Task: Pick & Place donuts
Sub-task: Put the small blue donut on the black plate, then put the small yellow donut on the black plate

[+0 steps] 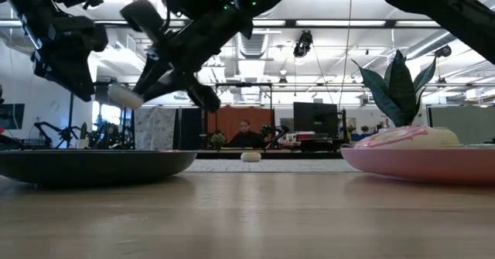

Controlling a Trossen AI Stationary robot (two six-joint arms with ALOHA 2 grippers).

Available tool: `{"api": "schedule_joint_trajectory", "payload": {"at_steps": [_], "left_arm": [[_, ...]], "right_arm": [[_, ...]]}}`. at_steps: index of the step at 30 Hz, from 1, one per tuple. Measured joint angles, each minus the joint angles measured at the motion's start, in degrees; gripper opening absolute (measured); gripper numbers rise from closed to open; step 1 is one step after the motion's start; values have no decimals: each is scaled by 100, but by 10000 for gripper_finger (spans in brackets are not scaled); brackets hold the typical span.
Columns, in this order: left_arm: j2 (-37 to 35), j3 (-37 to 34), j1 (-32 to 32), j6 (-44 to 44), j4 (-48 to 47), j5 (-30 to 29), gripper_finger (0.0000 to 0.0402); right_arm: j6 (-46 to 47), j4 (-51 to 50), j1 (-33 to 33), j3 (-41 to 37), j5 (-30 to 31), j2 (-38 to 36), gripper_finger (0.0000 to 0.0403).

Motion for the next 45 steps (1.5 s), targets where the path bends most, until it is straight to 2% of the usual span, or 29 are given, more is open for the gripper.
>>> {"api": "schedule_joint_trajectory", "payload": {"at_steps": [6,13,18,23,26,33,36,41,45], "left_arm": [[-32,-4,-2,62,169,17,113],[-32,-17,-2,-72,192,24,113],[-31,-20,-4,-96,240,30,113],[-30,-20,-4,-148,315,33,113],[-30,-20,-4,-203,349,34,113],[-30,-20,-4,-241,380,35,113],[-30,-20,-4,-241,383,35,113],[-30,-20,-4,-239,464,175,113],[74,-30,-3,-240,1134,621,113]], "right_arm": [[665,20,266,-2,28,192,13],[860,-40,625,-2,-88,376,13],[849,-48,784,-2,581,418,13],[798,-111,758,-2,774,418,18],[648,-193,762,-65,770,418,40],[499,-188,754,-208,758,419,119],[144,-219,747,-143,775,414,147],[-325,-876,735,11,1458,69,173],[-597,-1728,657,3,2117,-436,177]]}}
